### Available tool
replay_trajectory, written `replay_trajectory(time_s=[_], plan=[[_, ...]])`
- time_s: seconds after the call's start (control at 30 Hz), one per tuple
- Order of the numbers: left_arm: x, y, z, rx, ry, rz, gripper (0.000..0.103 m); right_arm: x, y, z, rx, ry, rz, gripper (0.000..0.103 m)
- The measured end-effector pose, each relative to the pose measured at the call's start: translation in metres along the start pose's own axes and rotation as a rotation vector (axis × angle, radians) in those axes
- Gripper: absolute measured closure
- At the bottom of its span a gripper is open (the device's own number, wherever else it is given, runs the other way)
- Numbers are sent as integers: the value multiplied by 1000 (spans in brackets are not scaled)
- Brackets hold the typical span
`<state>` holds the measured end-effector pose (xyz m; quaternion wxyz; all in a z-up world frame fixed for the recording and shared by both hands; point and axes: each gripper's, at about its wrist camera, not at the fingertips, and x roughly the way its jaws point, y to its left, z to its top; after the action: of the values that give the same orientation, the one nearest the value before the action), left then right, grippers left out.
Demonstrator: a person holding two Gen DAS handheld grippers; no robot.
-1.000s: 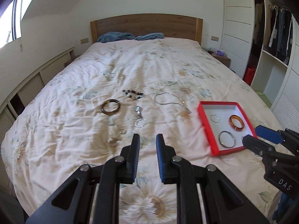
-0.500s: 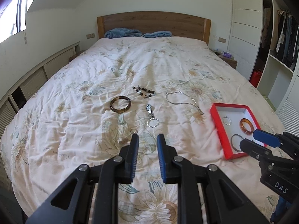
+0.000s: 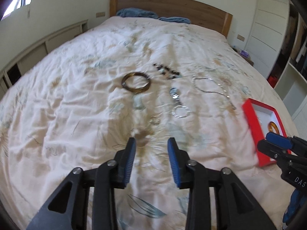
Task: Organize jewelry
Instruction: 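Withdraw both tools from the box toward the remaining jewelry, then grasp a small silver ring with the left tool while the right tool grasps a silver hoop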
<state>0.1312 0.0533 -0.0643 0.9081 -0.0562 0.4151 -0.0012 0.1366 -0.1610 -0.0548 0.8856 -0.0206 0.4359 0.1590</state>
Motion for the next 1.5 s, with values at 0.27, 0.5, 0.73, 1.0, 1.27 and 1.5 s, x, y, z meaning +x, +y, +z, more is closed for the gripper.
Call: replay_trajectory(time_s=[0.27, 0.5, 0.73, 1.0, 1.27, 1.5], plan=[[41, 23, 8, 5, 41, -71, 69, 59, 8, 10, -15, 45, 70, 59], [81, -2, 27, 100, 70, -120, 69, 92, 7, 22, 0, 54, 95, 59], [130, -4, 31, 133, 120, -103, 70, 117, 4, 41, 5, 50, 116, 59], [138, 3, 24, 122, 107, -147, 85, 149, 14, 56, 2, 69, 165, 59], [121, 11, 23, 95, 40, -147, 85, 174, 27, 66, -32, 77, 166, 56], [111, 22, 26, 50, 11, -135, 85, 186, 37, 65, -78, 99, 120, 53]])
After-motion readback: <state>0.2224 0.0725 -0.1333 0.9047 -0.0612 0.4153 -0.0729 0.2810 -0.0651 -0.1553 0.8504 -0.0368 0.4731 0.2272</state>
